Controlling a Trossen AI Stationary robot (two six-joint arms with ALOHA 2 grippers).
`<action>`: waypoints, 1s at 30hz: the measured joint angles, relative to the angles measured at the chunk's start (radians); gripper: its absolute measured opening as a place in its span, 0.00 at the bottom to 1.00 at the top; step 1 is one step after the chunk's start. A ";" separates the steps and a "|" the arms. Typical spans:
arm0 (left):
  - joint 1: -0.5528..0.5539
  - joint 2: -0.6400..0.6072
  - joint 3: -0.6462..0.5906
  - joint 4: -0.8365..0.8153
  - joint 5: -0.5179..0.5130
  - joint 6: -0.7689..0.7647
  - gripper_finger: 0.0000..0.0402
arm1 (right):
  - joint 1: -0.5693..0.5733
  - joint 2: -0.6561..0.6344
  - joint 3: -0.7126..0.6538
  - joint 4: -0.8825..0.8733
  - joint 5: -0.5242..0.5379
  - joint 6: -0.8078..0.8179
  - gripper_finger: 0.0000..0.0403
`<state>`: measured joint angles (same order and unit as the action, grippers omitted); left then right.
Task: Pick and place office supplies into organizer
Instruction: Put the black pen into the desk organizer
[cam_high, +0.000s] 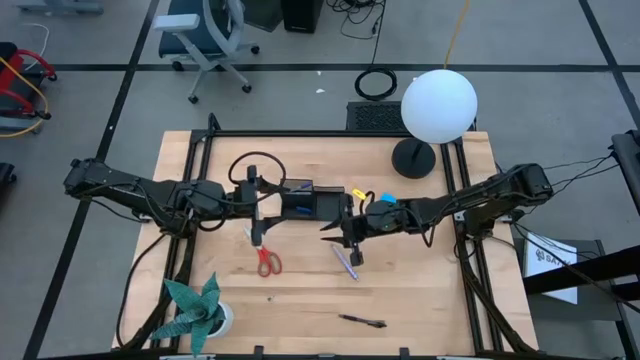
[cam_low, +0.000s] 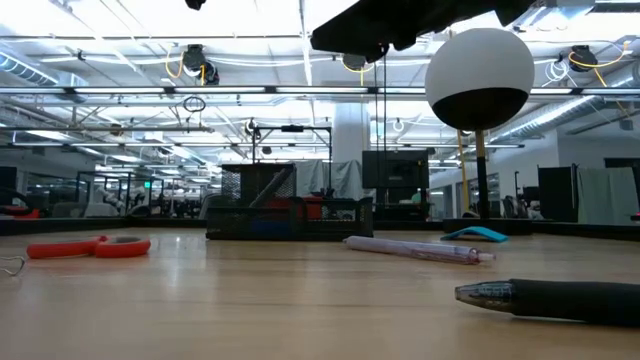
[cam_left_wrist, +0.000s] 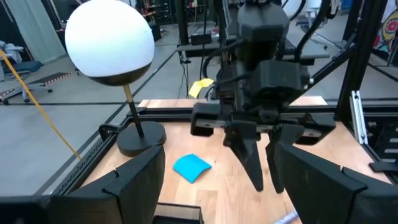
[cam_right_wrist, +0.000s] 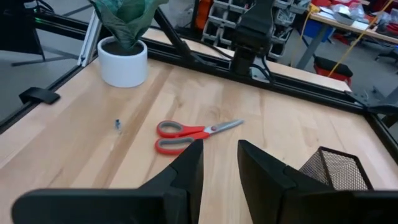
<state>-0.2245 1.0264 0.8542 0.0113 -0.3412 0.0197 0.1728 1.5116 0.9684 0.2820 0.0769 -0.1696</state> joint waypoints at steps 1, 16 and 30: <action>0.000 0.000 0.000 0.000 0.000 0.001 0.77 | 0.002 0.000 0.000 0.000 0.000 0.000 0.22; 0.000 0.000 0.000 -0.001 0.000 0.001 0.77 | 0.002 0.001 0.000 -0.110 -0.001 0.256 0.22; 0.000 0.000 0.000 -0.001 0.000 0.002 0.77 | 0.031 0.001 0.000 -0.333 -0.116 0.476 0.22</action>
<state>-0.2243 1.0264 0.8541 0.0105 -0.3412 0.0214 0.2034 1.5127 0.9688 -0.0509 -0.0390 0.3067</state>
